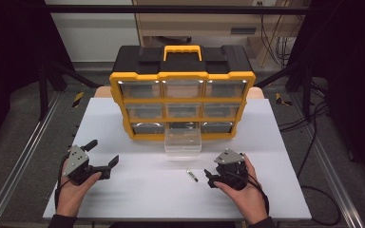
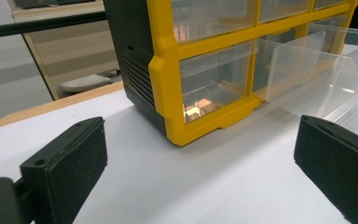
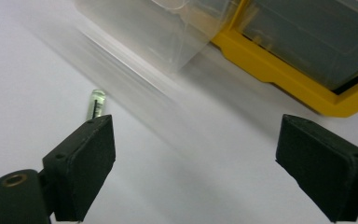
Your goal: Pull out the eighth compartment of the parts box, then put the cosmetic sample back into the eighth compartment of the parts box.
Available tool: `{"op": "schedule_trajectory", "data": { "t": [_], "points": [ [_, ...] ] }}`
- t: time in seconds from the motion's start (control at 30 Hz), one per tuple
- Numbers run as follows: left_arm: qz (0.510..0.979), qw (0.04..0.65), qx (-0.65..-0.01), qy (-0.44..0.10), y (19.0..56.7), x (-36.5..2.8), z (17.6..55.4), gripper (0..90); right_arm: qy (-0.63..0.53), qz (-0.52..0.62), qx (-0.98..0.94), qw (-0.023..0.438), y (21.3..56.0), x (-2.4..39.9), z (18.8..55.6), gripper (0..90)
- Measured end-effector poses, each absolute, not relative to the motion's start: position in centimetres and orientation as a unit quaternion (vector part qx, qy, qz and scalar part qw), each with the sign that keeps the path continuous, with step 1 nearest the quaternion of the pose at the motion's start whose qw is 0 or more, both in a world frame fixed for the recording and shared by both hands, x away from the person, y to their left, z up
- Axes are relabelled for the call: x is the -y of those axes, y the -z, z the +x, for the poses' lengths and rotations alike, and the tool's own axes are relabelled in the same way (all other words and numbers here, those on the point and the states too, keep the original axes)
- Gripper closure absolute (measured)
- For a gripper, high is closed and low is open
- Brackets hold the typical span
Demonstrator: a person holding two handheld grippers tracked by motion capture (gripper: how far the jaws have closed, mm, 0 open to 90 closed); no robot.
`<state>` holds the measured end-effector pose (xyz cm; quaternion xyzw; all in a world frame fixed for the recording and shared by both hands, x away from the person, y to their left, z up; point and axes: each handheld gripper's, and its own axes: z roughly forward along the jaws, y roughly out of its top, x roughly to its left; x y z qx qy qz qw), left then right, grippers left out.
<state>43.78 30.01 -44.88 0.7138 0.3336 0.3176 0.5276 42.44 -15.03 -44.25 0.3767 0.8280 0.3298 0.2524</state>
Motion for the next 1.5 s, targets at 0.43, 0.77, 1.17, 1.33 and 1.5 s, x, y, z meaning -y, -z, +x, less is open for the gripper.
{"op": "schedule_trajectory", "data": {
  "t": [0.43, 0.77, 1.17, 1.33, 1.5],
  "points": [
    [0.713, 0.529, -0.333, -0.317, 44.8, -30.0, 43.8, 2.5, -0.330, 0.350, -0.849, 0.218, 44.4, 12.6, 41.9, 8.5],
    [0.711, 0.531, -0.333, -0.317, 44.8, -30.2, 43.8, 2.5, -0.321, 0.349, -0.858, 0.196, 45.0, 11.4, 41.8, 16.7],
    [0.714, 0.530, -0.332, -0.314, 44.9, -30.0, 43.8, 2.4, -0.333, 0.359, -0.856, 0.167, 45.4, 11.4, 42.1, 35.9],
    [0.717, 0.530, -0.331, -0.310, 44.8, -29.8, 43.7, 2.4, -0.334, 0.356, -0.859, 0.155, 45.6, 10.6, 42.3, 44.8],
    [0.717, 0.534, -0.327, -0.307, 44.7, -29.6, 43.4, 2.2, -0.334, 0.355, -0.860, 0.153, 46.1, 9.8, 43.0, 52.0]
  ]
}}
